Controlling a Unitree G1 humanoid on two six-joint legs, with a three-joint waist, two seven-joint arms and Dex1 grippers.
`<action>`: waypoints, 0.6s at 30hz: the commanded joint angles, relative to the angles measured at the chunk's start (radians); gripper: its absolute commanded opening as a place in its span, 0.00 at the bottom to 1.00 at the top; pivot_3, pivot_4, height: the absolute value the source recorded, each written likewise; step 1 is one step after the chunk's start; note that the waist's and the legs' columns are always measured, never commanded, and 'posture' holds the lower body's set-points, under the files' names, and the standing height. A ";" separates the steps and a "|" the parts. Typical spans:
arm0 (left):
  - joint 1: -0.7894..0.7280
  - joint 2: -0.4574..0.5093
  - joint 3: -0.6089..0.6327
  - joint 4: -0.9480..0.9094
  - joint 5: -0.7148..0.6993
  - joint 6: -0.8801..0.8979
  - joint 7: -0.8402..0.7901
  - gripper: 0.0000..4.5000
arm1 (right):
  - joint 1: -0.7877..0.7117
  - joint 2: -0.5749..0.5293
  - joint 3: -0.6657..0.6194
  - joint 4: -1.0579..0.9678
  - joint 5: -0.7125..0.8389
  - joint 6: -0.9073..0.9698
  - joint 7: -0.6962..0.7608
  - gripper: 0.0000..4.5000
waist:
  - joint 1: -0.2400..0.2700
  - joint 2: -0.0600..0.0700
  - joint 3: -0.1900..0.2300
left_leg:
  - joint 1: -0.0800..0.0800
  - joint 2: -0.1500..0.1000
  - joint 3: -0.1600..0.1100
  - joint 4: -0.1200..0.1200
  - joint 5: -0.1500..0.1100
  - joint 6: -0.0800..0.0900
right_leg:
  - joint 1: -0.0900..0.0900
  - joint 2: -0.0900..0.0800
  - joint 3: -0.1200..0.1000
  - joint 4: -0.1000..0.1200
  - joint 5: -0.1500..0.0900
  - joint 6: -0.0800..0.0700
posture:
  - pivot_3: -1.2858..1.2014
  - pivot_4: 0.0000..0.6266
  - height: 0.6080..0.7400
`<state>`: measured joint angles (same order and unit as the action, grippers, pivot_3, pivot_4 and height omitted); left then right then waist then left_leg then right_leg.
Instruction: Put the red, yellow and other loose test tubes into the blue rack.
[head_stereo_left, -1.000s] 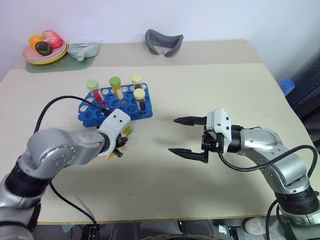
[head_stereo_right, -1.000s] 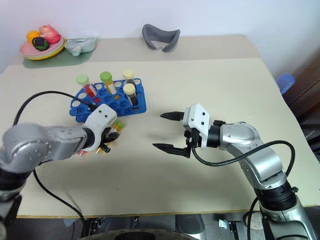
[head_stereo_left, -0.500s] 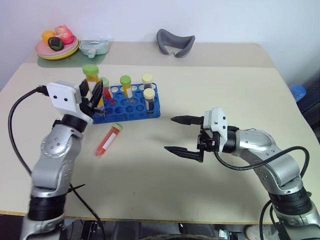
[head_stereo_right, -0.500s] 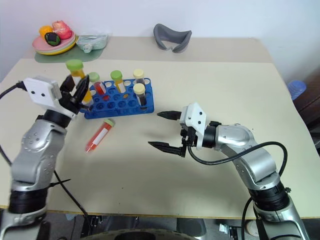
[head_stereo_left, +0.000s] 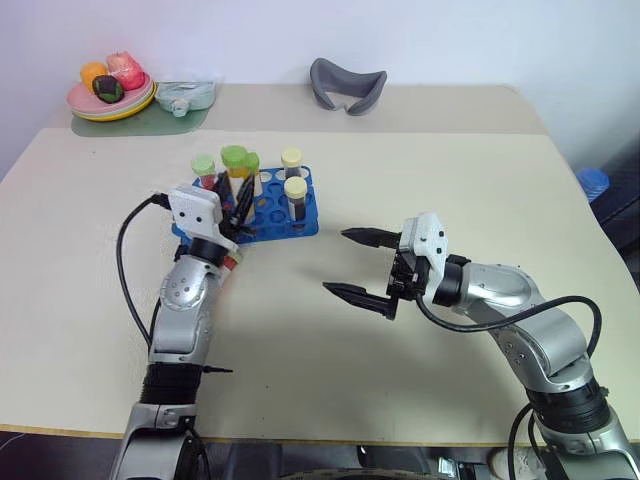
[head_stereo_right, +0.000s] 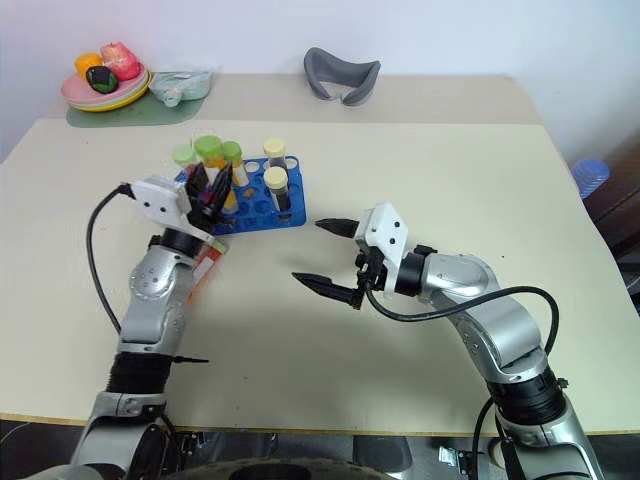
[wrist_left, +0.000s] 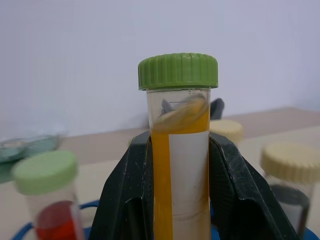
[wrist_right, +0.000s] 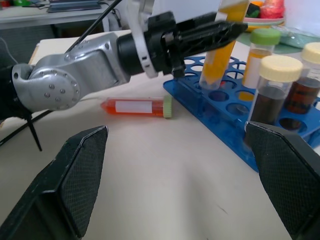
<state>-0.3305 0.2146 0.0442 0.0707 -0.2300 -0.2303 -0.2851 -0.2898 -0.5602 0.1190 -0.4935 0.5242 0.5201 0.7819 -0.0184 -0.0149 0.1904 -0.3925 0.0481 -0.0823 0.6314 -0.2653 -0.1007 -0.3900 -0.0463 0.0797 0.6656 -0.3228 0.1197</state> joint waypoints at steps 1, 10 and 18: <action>-0.025 -0.017 0.006 0.016 0.007 -0.061 -0.018 0.20 | 0.007 -0.004 -0.025 -0.043 0.013 0.004 -0.008 1.00 | 0.000 0.000 0.000 | 0.000 0.000 0.000 0.000 0.000 0.000 | 0.000 0.000 0.000 0.000 0.000 0.000 | 0.52 0.24 1.00; -0.055 -0.061 0.016 0.133 0.023 -0.141 -0.022 0.20 | 0.038 -0.012 -0.045 -0.054 0.027 0.020 -0.017 1.00 | 0.001 0.000 0.000 | 0.000 0.000 0.000 0.000 0.000 0.000 | 0.000 0.000 0.000 0.000 0.000 0.000 | 0.52 0.24 1.00; -0.065 -0.068 0.018 0.203 0.061 -0.213 -0.011 0.20 | 0.056 -0.017 -0.051 -0.066 0.029 0.024 -0.018 1.00 | 0.002 0.000 0.000 | 0.000 0.000 0.000 0.000 0.000 0.000 | 0.000 0.000 0.000 0.000 0.000 0.000 | 0.52 0.24 1.00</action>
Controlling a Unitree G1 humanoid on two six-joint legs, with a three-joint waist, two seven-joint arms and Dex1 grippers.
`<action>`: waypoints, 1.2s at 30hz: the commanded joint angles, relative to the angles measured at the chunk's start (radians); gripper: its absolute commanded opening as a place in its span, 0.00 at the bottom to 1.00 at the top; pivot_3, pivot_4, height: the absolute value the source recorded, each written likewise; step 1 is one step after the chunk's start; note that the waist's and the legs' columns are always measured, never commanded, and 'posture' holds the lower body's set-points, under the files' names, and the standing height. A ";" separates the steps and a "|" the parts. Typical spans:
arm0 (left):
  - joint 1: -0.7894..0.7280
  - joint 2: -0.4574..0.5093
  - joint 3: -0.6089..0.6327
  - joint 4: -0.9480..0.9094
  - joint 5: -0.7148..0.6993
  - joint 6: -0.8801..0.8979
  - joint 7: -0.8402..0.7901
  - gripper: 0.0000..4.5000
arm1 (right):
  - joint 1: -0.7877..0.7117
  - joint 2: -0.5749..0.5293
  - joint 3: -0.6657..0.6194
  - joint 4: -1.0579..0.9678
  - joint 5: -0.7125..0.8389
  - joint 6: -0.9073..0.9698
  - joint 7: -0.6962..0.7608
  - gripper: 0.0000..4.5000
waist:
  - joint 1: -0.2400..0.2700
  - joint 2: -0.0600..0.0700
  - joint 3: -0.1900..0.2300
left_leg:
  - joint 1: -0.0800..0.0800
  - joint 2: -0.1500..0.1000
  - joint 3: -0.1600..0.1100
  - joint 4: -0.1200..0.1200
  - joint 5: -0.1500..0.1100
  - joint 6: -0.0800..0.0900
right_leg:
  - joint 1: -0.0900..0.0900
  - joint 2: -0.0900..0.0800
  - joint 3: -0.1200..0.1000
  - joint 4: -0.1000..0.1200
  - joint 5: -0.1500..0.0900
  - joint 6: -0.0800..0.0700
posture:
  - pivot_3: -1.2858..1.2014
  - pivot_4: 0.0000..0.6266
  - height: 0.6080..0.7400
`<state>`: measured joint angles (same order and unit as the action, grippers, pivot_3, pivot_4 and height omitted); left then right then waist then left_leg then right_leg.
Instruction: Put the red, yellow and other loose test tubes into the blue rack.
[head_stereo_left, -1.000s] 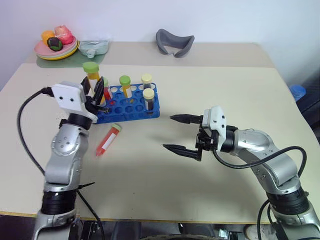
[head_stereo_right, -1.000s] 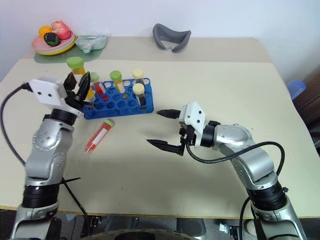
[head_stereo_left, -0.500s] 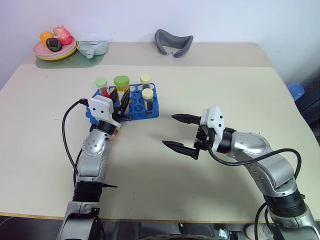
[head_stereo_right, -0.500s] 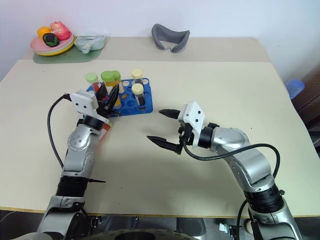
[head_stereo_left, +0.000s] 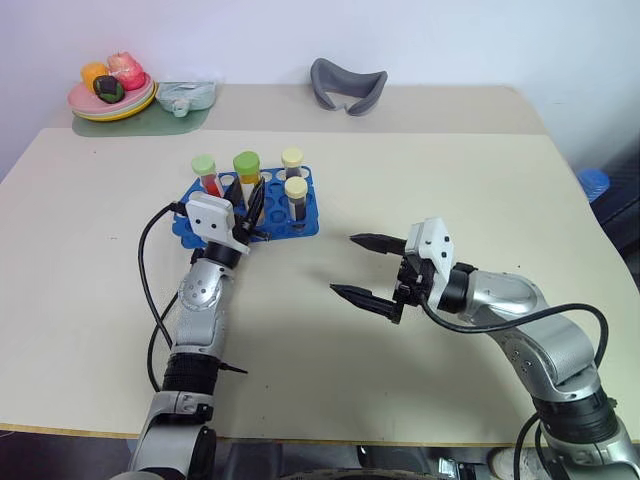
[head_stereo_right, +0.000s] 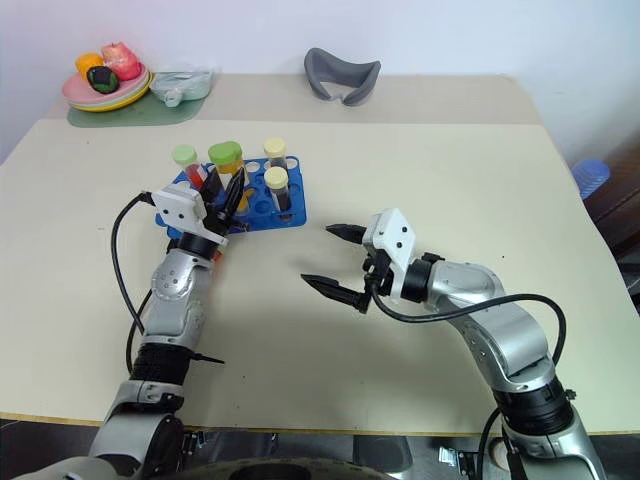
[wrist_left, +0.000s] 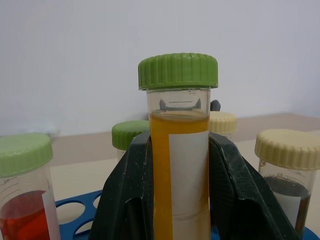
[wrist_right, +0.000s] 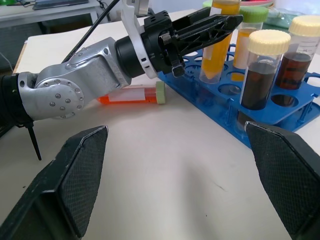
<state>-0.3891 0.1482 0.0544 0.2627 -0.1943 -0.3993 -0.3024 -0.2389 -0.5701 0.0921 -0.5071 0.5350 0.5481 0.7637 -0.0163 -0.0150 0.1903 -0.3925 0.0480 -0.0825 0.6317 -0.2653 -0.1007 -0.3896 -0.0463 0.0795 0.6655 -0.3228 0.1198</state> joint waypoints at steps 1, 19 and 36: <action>-0.007 -0.003 0.010 0.018 0.028 -0.052 0.010 0.20 | 0.007 -0.007 -0.025 -0.054 0.018 -0.003 -0.001 1.00 | -0.001 0.000 0.000 | 0.000 0.000 0.000 0.000 0.000 0.000 | 0.000 0.000 0.000 0.000 0.000 0.000 | 0.52 0.24 1.00; 0.015 -0.002 0.011 0.048 0.042 -0.101 0.011 0.73 | 0.022 0.002 -0.020 -0.062 0.018 -0.003 -0.012 1.00 | -0.002 0.000 0.000 | 0.000 0.000 0.000 0.000 0.000 0.000 | 0.000 0.000 0.000 0.000 0.000 0.000 | 0.52 0.24 1.00; 0.269 0.420 0.189 -0.807 -0.353 0.803 -0.002 0.98 | -0.006 0.025 0.035 -0.028 -0.003 -0.028 0.022 1.00 | -0.006 0.000 0.000 | 0.000 0.000 -0.001 0.000 0.000 0.000 | 0.000 0.000 0.000 0.001 0.000 0.000 | 0.52 0.24 1.00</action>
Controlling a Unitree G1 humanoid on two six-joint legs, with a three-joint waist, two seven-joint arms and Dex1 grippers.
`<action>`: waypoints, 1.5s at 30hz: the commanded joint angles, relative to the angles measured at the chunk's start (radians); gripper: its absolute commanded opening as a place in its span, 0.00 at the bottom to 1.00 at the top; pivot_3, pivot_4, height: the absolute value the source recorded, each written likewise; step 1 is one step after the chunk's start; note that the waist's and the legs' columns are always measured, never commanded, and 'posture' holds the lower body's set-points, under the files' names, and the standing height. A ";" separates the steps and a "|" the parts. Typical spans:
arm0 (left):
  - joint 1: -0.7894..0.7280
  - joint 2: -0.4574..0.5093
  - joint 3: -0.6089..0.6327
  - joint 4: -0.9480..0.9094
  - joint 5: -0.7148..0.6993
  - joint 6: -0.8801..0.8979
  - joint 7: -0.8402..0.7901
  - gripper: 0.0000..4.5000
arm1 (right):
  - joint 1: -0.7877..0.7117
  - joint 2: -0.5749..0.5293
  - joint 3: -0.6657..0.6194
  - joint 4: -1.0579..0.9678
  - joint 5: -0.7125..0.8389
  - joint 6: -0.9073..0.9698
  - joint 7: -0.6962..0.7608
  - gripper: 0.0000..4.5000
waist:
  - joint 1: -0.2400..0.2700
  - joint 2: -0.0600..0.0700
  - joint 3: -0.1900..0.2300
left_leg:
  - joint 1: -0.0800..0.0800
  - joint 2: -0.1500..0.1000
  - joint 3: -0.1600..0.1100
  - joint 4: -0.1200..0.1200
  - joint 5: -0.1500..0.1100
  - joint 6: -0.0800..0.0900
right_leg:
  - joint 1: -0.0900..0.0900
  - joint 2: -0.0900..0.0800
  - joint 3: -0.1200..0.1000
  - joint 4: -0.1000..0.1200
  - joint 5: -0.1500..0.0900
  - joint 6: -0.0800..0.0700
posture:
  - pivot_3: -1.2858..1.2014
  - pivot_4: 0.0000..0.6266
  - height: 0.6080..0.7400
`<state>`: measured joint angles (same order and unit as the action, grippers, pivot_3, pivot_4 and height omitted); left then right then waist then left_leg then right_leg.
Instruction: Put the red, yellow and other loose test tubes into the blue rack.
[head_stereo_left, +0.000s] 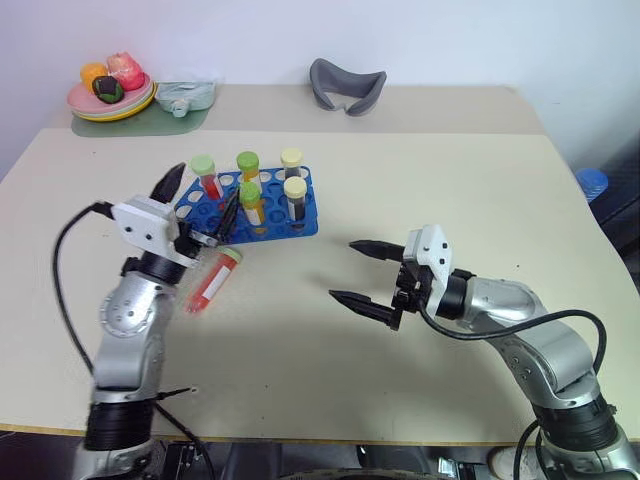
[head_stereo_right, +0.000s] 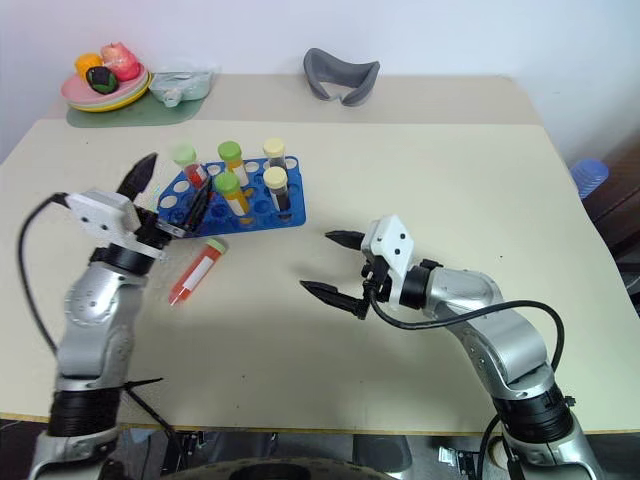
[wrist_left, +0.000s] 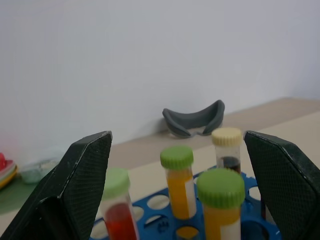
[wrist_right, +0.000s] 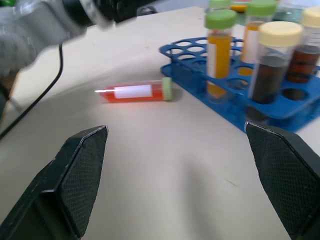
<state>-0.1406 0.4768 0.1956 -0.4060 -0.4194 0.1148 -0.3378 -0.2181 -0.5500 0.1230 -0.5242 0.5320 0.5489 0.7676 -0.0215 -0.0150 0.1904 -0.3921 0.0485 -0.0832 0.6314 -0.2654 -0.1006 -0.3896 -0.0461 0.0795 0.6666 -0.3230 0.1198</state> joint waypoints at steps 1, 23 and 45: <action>0.034 0.153 0.058 -0.172 -0.152 0.423 0.051 0.98 | -0.035 0.000 0.007 -0.004 -0.006 -0.031 0.026 1.00 | -0.002 0.000 0.000 | 0.000 0.000 0.000 0.000 0.000 0.000 | 0.000 0.000 0.000 0.000 0.000 0.000 | 0.52 0.24 1.00; -0.497 0.528 -0.320 0.079 -0.430 1.500 0.135 0.98 | -0.075 0.003 0.048 0.030 -0.031 -0.068 0.094 1.00 | -0.043 -0.001 0.002 | 0.000 0.000 -0.001 0.000 0.000 0.000 | -0.001 0.001 -0.001 0.002 0.000 0.000 | 0.52 0.24 1.00; -0.572 0.498 -0.415 0.276 -0.567 1.500 0.249 0.24 | -0.066 0.010 0.059 0.000 -0.022 -0.057 0.079 1.00 | -0.042 -0.001 0.002 | 0.000 0.000 -0.001 0.000 0.000 0.000 | -0.001 0.000 0.000 0.003 0.000 0.000 | 0.52 0.24 1.00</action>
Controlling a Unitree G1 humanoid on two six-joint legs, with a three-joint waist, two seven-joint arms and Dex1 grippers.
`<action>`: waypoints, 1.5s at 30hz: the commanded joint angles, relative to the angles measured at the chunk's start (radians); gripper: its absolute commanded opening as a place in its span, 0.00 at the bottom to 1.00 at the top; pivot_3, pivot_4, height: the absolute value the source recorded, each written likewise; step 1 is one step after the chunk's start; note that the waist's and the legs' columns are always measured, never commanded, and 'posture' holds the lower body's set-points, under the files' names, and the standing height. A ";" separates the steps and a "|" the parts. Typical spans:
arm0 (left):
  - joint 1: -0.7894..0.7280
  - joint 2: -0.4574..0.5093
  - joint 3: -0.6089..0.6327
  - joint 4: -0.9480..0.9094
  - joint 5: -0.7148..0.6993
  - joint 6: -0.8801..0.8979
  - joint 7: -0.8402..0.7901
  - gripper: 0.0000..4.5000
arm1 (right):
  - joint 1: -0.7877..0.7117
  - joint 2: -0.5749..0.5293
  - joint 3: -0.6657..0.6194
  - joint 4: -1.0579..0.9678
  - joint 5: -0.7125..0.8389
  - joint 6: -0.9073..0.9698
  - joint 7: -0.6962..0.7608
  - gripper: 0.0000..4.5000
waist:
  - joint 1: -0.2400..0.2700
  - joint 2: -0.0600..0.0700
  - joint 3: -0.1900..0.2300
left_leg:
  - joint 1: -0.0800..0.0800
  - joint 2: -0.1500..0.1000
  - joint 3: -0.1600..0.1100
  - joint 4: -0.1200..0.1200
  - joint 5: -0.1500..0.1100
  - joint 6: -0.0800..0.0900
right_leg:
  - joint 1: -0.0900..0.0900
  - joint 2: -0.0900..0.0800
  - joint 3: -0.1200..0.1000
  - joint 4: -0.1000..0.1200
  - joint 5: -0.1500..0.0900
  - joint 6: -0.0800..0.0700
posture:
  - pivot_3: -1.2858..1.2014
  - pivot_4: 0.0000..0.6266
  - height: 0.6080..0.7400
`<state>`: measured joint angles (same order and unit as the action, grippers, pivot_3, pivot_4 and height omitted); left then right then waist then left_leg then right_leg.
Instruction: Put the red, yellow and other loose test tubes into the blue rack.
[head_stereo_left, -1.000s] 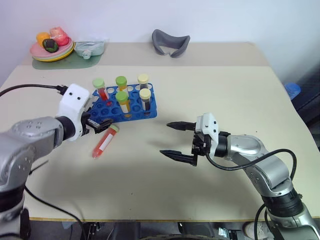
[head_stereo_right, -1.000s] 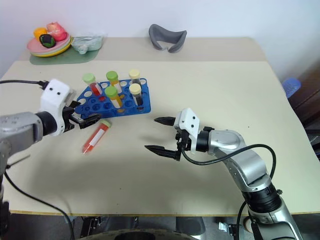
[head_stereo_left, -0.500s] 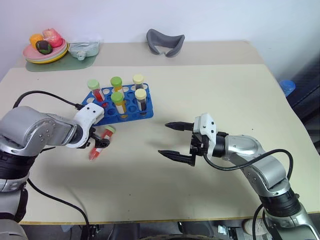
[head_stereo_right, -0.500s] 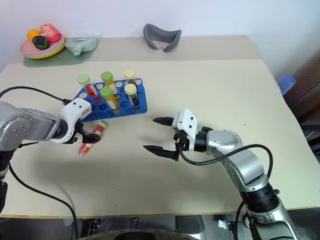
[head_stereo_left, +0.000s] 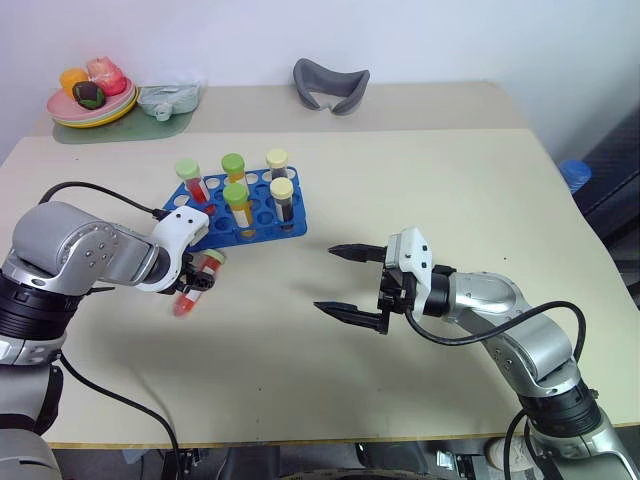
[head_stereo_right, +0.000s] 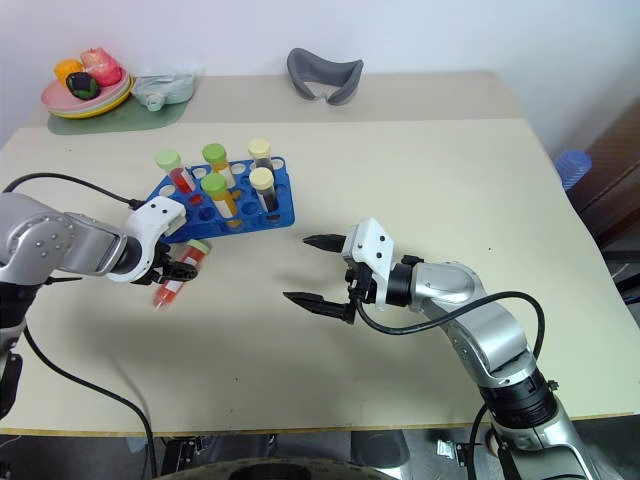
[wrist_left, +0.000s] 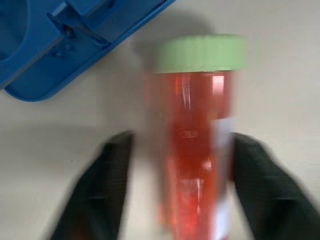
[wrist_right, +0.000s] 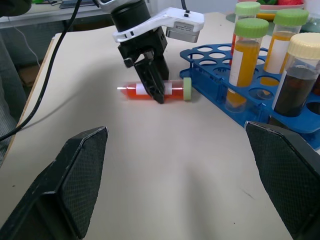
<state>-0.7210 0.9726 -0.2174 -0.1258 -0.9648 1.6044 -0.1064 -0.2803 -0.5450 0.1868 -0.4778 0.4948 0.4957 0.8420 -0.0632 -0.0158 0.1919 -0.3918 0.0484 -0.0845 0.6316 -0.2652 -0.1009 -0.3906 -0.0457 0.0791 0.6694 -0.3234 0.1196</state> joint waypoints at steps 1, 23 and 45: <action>0.010 0.008 -0.001 -0.014 -0.033 0.010 0.023 0.17 | -0.005 0.005 -0.004 -0.046 0.015 -0.004 0.005 1.00 | 0.000 0.000 0.000 | 0.000 0.000 0.000 0.000 0.000 0.000 | 0.000 0.000 0.000 0.000 0.000 0.000 | 0.52 0.24 1.00; 0.513 -0.194 0.700 -0.412 0.242 -0.786 -0.099 0.17 | -0.031 0.027 -0.017 -0.022 0.045 0.014 0.008 1.00 | 0.023 -0.001 0.000 | 0.000 0.000 0.002 0.000 0.001 -0.001 | 0.001 -0.001 0.001 -0.001 0.000 0.000 | 0.52 0.24 1.00; 0.459 -0.740 0.386 0.153 0.775 -1.841 -0.055 0.17 | -0.013 0.066 -0.025 -0.062 0.052 0.041 -0.071 1.00 | 0.043 -0.003 -0.002 | -0.001 0.000 0.002 0.000 0.000 0.000 | 0.000 -0.001 0.001 -0.003 0.001 0.001 | 0.52 0.24 1.00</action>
<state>-0.2617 0.2368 0.1615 0.0256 -0.1882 -0.1991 -0.1549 -0.2918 -0.4876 0.1815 -0.4889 0.5271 0.5397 0.7800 -0.0200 -0.0192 0.1900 -0.3927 0.0480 -0.0822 0.6319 -0.2653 -0.1009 -0.3904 -0.0467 0.0798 0.6662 -0.3223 0.1205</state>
